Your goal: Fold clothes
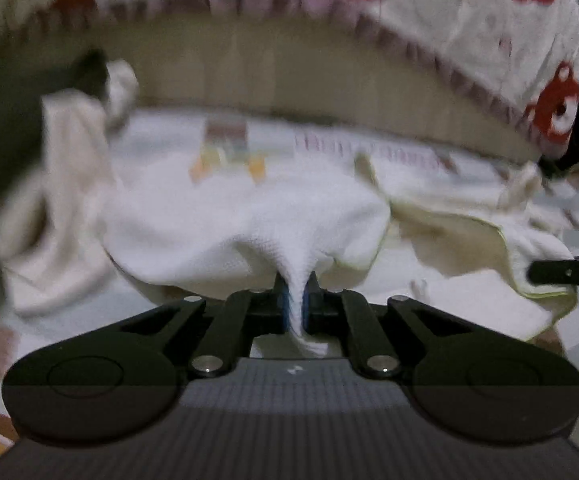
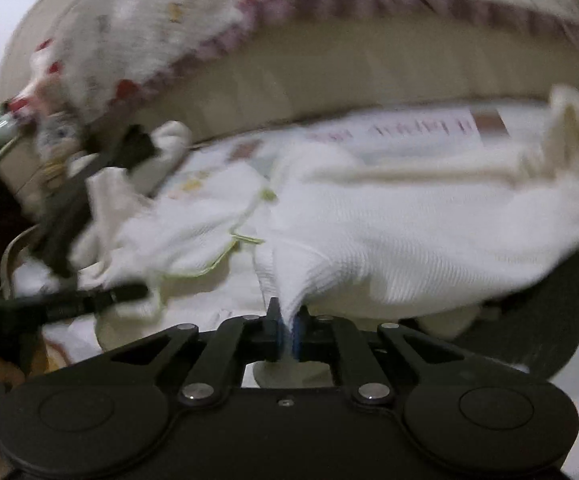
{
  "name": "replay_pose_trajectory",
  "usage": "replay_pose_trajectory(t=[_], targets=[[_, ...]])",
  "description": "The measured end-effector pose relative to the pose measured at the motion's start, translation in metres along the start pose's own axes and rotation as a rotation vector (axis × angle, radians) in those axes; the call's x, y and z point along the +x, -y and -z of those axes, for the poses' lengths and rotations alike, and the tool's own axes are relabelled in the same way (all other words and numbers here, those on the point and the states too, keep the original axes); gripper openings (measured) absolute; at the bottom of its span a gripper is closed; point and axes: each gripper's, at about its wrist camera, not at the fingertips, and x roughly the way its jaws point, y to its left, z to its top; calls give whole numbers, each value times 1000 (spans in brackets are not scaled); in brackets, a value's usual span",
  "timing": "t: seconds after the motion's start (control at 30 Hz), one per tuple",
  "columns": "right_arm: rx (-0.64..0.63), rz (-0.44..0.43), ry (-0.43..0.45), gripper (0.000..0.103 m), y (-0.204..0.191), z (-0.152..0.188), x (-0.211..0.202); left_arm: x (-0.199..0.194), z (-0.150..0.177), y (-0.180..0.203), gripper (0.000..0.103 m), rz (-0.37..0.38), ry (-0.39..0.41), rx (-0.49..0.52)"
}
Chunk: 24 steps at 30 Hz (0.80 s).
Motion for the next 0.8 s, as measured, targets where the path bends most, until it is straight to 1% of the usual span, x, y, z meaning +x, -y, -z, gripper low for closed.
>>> replay_pose_trajectory(t=[0.03,0.1,0.17,0.23,0.3,0.37,0.47,0.57,0.63,0.7,0.8], targets=[[-20,-21,-2,7,0,-10,-12,-16,-9,1,6,9,27,4],[-15,-88,-17,7,0,-27,-35,-47,-24,9,6,10,76,45],[-11,-151,-55,6,-3,-41,-56,-82,-32,22,6,8,118,108],[-23,-195,-131,7,-13,-50,-74,-120,-29,33,6,5,140,163],[-13,-232,-247,7,-25,-49,-84,-147,-21,41,6,4,108,184],[-11,-266,-372,7,-36,-40,-89,-160,-8,44,6,13,12,167],[-64,-266,-524,7,-53,-16,-83,-157,22,39,6,23,-144,119],[-86,-250,-643,7,-58,13,-61,-146,55,39,6,7,-243,119],[-76,-248,-702,7,-55,33,-43,-133,71,38,6,-12,-312,110],[-63,-249,-744,7,-53,49,-31,-122,86,40,6,-11,-375,99],[-75,-240,-798,7,-53,68,-16,-112,103,49,6,-11,-435,149]])
